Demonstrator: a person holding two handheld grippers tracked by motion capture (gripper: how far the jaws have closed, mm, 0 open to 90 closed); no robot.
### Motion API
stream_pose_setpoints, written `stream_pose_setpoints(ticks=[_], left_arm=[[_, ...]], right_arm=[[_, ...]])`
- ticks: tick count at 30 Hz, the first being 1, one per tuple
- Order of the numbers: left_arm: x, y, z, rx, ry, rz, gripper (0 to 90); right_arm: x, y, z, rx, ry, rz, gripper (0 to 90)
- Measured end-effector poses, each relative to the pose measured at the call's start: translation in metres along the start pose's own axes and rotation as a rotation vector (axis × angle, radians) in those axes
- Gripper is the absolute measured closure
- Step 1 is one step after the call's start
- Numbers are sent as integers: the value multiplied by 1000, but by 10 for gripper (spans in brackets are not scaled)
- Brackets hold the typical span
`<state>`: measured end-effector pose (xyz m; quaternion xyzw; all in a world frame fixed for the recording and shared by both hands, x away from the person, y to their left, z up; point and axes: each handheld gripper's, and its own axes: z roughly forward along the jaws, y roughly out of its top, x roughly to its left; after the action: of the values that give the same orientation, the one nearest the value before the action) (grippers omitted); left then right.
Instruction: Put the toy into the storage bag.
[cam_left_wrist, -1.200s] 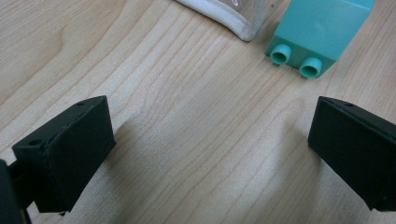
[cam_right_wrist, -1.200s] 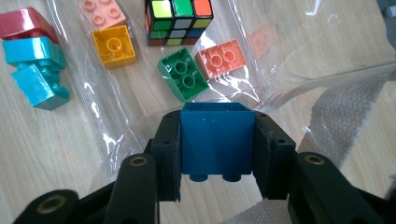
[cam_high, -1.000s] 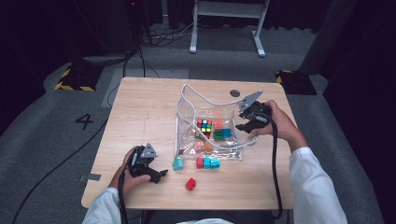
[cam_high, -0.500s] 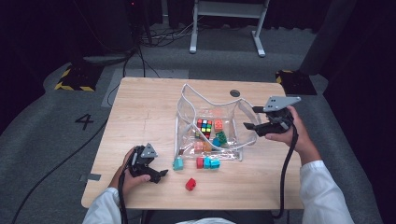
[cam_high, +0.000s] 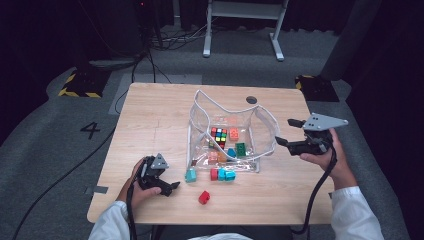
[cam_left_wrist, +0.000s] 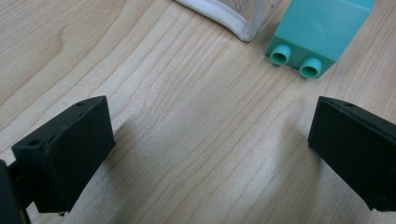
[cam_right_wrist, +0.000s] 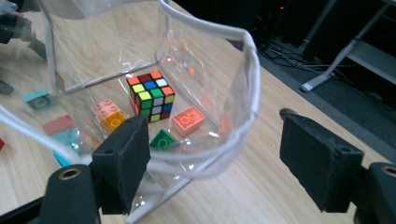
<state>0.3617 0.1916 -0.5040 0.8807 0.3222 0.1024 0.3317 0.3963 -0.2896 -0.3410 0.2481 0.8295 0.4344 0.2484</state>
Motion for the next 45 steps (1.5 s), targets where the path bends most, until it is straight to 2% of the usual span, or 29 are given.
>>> stream_pose_setpoints(ticks=[6, 12, 14, 18, 22, 25, 30, 36, 39, 43, 45], left_arm=[[0, 0, 0, 0, 0, 0, 3], [0, 0, 0, 0, 0, 0, 3], [0, 0, 0, 0, 0, 0, 3], [0, 0, 0, 0, 0, -1, 3], [0, 0, 0, 0, 0, -1, 4], [0, 0, 0, 0, 0, 0, 3], [0, 0, 0, 0, 1, 1, 4], [0, 0, 0, 0, 1, 1, 3], [0, 0, 0, -1, 3, 2, 3], [0, 0, 0, 0, 2, 2, 4], [0, 0, 0, -1, 2, 2, 4]], right_arm=[[1, -38, -7, -6, -9, 57, 243], [11, -76, 4, 18, 22, 87, 246], [16, -86, 10, 47, 38, 79, 246], [30, -101, 21, 69, 78, 80, 257], [47, -113, 34, 112, 122, 50, 257], [60, -118, 42, 134, 163, 38, 257], [80, -121, 54, 157, 235, -8, 253], [102, -117, 68, 154, 312, -24, 259], [115, -116, 77, 168, 341, -66, 260], [128, -112, 85, 146, 388, -74, 262], [130, -110, 90, 140, 386, -73, 244]])
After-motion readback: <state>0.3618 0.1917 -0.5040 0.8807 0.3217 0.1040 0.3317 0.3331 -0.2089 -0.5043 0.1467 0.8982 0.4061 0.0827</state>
